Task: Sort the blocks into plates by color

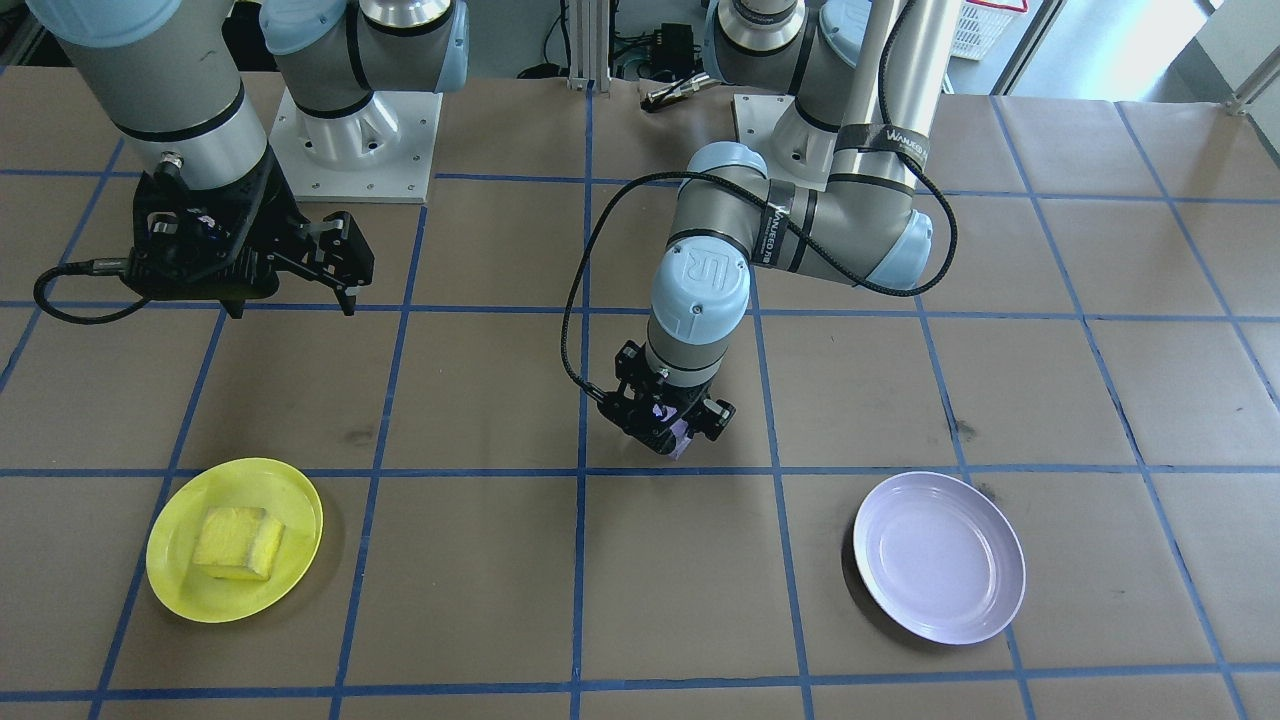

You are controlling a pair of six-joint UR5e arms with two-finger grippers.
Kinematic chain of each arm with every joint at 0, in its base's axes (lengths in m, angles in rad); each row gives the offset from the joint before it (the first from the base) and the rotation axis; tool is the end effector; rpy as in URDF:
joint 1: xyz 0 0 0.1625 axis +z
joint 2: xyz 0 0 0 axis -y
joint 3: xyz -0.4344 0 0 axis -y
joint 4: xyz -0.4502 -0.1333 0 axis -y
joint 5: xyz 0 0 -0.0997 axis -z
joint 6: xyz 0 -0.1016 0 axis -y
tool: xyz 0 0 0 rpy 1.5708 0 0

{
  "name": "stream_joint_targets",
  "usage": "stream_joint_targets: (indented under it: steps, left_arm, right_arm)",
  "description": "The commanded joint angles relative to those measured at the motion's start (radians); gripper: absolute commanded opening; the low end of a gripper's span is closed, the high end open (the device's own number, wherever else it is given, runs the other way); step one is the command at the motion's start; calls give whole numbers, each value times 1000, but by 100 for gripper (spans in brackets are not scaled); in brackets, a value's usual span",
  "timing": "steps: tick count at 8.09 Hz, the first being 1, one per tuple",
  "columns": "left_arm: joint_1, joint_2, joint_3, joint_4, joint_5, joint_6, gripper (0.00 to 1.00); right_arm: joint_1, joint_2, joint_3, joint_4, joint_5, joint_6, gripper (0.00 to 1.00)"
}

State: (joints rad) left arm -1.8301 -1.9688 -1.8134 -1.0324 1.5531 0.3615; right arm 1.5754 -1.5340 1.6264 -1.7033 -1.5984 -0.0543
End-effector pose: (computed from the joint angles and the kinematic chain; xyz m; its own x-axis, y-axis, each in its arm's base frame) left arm -0.2891 -0.5628 0.1826 -0.8142 0.5782 0.0526 0.5805 0.8093 0.0892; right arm 0.1331 -0.5673 0.4576 -0.9979 -0.0577 0.0297 -0.0588 0.9975 -0.0385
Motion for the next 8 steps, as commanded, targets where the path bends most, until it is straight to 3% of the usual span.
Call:
stream_joint_targets:
  steps: [1,3,4,6,7,8]
  left_arm:
    - [0,4,-1,6,5,10,50]
    - [0,16,3,6,28,72,25]
    - [2,21,9,9,53,101,19]
    - [17,45,17,-36,53,19,21]
    - [44,59,51,-84,53,-24,30]
    - [105,71,127,-189,51,-23,34]
  right_arm:
    - [0,0,0,1,0,-1,100]
    - [0,0,1,2,0,-1,100]
    - [0,0,1,2,0,-1,100]
    - [0,0,1,2,0,-1,100]
    - [0,0,1,2,0,2,100]
    - [0,0,1,2,0,-1,100]
